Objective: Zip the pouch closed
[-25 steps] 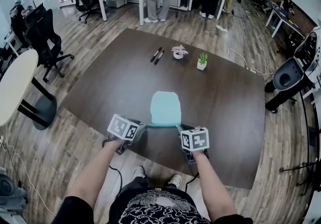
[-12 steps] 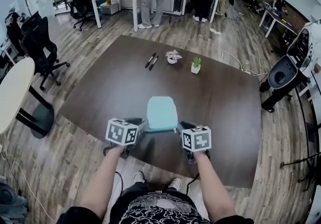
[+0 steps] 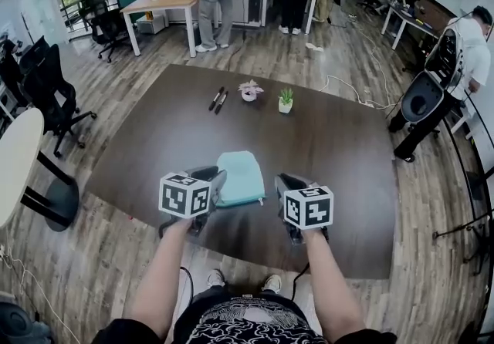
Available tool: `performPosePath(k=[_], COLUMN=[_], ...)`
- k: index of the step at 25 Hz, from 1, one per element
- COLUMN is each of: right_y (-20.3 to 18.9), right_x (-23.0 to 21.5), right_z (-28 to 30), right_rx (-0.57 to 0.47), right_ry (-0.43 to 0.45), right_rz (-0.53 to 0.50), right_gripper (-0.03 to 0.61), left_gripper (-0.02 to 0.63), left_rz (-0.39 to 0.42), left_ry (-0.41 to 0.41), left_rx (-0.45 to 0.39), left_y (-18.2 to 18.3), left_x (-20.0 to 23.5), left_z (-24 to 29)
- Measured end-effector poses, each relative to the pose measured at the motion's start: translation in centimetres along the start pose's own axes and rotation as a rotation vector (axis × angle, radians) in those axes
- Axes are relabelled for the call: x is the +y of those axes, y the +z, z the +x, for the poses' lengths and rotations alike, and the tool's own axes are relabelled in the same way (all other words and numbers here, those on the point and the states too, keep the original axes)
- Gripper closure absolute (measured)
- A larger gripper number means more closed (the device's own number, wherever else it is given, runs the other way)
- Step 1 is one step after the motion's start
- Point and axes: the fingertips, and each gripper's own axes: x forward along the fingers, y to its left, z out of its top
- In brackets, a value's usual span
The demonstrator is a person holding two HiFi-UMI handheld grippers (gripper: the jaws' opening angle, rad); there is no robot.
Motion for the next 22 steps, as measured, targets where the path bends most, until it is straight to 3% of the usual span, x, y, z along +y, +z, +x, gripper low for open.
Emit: performPosePath(k=[11,22], right_y=[5.9,8.8], right_x=[-1.8,-2.8], right_z=[-5.5,-7.9], right_rx=[-0.163,-0.272], right_ry=[-0.093,-0.161], right_rz=[-0.041,-0.063], right_gripper=[0.577,0.578], left_gripper=[0.588,0.609], left_rz=[0.077,0.167], left_ry=[-0.045,-0.055], left_rx=[-0.159,-0.180], left_y=[6.5,8.6], left_x=[-4.0,-4.9], left_z=[-0.9,-0.3])
